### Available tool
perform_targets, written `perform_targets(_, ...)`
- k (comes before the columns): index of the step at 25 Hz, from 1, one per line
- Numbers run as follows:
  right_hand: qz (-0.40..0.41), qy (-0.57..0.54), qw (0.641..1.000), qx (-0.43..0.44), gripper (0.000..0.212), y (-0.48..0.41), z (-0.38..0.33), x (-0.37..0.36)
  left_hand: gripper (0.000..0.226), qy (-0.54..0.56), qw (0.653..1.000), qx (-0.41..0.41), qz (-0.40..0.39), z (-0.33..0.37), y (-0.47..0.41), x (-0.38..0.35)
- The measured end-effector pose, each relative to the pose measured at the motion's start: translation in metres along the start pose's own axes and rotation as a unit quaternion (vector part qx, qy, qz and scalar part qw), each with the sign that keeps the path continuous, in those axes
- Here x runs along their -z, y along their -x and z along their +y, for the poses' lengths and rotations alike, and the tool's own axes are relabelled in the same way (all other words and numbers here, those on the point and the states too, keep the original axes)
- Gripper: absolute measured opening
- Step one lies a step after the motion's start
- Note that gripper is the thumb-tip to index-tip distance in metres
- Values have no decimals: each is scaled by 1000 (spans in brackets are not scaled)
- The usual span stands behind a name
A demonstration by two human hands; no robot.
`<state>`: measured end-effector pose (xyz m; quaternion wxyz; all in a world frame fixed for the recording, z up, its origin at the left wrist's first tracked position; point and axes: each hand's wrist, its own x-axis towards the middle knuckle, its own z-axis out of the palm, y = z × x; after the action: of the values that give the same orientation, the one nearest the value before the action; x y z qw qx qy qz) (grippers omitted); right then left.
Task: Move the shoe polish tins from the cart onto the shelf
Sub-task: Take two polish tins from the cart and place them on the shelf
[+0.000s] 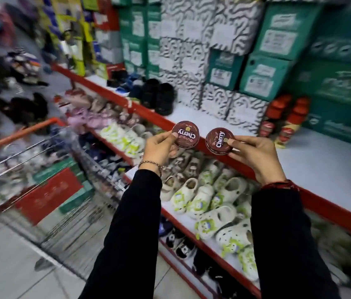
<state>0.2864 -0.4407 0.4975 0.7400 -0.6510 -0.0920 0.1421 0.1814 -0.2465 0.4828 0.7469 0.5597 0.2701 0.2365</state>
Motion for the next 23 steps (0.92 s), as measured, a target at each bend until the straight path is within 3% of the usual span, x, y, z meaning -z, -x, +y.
perform_targets(3, 74, -5, 997, 21, 27, 5, -20, 56, 8, -23, 998, -9, -66, 5, -1, -65)
perform_targets(6, 158, 4, 987, 36, 28, 8, -32, 111, 24, -58, 990, -18, -127, 0, -7, -123)
perform_targets(9, 235, 31, 971, 35, 29, 8, -34, 152, 9, -85, 978, -1, -189, -9, -14, -172)
perform_targets(12, 293, 53, 954, 20, 30, 4, -30, 185, 18, -150, 960, 24, -234, -32, -27, -216)
perform_targets(15, 331, 88, 939, -5, 29, -5, -21, 204, 18, -225, 938, 15, -264, -72, -49, -252)
perform_targets(19, 361, 133, 923, -33, 20, -17, -6, 207, 23, -324, 905, 0, -277, -75, -36, -266)
perform_targets(21, 392, 196, 898, -46, 11, -21, -3, 205, 29, -354, 896, -12, -268, -80, -40, -270)
perform_targets(23, 412, 261, 871, -52, 18, -25, -2, 204, 32, -396, 882, -38, -252, -80, -42, -274)
